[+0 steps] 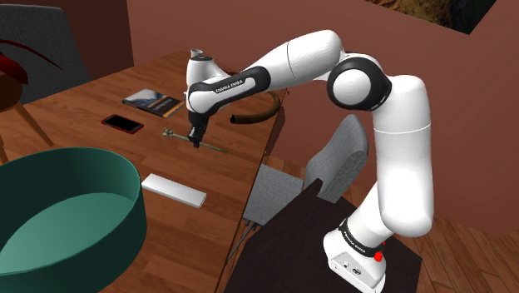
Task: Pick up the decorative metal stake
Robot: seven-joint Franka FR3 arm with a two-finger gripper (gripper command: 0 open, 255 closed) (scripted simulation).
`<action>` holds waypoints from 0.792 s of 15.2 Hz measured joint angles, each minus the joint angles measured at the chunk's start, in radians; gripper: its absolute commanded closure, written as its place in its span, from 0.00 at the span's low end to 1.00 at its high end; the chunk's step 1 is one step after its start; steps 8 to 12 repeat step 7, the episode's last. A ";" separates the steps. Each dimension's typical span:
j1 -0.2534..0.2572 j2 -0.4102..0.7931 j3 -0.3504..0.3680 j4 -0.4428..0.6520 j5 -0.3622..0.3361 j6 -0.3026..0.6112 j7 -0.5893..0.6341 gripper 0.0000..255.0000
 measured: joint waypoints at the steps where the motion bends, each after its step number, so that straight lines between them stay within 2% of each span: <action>1: -0.001 -0.011 0.000 -0.003 0.001 -0.008 -0.001 1.00; 7: -0.002 -0.050 0.003 0.012 0.005 -0.062 -0.003 1.00; 12: -0.002 -0.050 0.003 0.012 0.005 -0.062 -0.003 1.00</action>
